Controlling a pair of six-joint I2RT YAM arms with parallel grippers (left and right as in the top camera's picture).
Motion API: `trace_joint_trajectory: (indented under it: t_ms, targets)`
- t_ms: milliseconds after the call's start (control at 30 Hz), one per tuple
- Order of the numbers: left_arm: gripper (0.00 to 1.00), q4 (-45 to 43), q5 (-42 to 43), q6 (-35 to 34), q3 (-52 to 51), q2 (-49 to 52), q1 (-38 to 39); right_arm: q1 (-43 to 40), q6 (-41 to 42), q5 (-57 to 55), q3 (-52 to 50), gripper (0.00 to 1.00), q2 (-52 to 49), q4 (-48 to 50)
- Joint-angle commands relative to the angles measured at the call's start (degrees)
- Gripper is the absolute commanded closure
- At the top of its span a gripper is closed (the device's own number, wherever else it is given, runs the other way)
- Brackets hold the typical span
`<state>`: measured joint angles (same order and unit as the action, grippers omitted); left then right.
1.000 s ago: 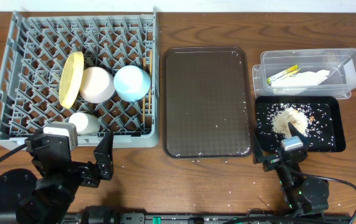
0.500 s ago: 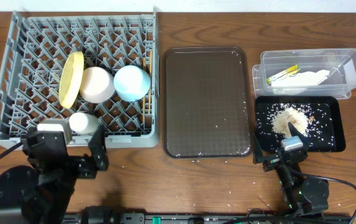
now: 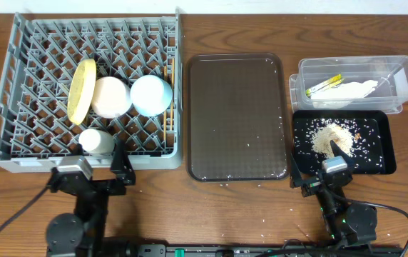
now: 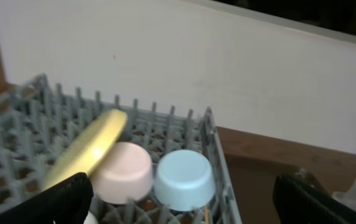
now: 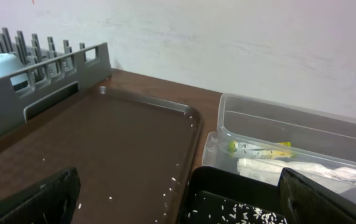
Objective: Sort waste into correct bins and load items into the dishwasher
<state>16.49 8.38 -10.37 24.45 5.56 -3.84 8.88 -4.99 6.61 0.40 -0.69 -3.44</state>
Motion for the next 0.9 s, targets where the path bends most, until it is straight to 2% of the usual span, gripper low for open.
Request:
trace_joint_trajectory:
  t_ms: [0,167,433,867]
  targets:
    - [0.07,-2.95,-2.36,-5.90,-5.46,-4.83,1.36,-0.63,0.68,0.28,-0.09,0.01,0.31,-0.20]
    - [0.07,-8.87,-6.10,-6.23,-11.28,-5.46,2.67,-0.63,0.68,0.28,-0.09,0.01,0.31,-0.20]
    - [0.07,-17.29,-6.34,-4.48,-22.80,-5.46,4.00,-0.63,0.68,0.28,-0.09,0.01,0.31,-0.20]
    - [0.07,-12.66,-6.32,-3.02,-24.22,-5.40,4.94,-0.63,0.68,0.28,-0.09,0.01,0.31,-0.20]
